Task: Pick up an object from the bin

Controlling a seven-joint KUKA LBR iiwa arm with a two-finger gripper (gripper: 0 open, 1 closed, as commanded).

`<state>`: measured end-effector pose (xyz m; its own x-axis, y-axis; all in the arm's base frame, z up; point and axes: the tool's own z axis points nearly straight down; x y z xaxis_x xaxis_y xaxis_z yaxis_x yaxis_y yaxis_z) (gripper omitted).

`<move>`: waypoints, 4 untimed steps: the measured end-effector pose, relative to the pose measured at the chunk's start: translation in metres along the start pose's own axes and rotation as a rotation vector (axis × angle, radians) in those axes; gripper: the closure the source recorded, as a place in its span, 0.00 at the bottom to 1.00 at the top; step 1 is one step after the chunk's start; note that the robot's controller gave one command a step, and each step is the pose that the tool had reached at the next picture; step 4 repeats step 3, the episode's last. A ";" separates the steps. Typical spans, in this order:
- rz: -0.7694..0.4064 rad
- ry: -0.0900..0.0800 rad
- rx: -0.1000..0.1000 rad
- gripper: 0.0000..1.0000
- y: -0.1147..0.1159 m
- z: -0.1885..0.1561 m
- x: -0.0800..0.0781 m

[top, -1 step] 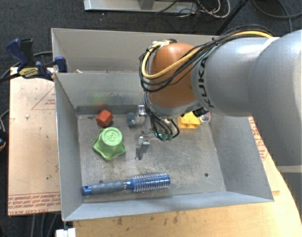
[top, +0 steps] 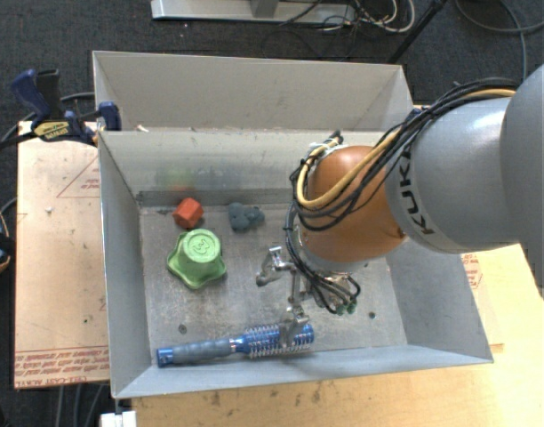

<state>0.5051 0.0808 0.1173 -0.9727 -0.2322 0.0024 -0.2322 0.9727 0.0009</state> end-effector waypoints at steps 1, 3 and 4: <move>-0.127 -0.026 0.002 0.00 -0.017 0.038 0.019; -0.111 -0.012 0.003 1.00 -0.025 -0.168 0.010; -0.111 -0.012 0.003 1.00 -0.025 -0.168 0.010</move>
Offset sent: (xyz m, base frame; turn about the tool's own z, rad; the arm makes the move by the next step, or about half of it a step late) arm -0.0210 -0.0226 -0.0407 -0.1308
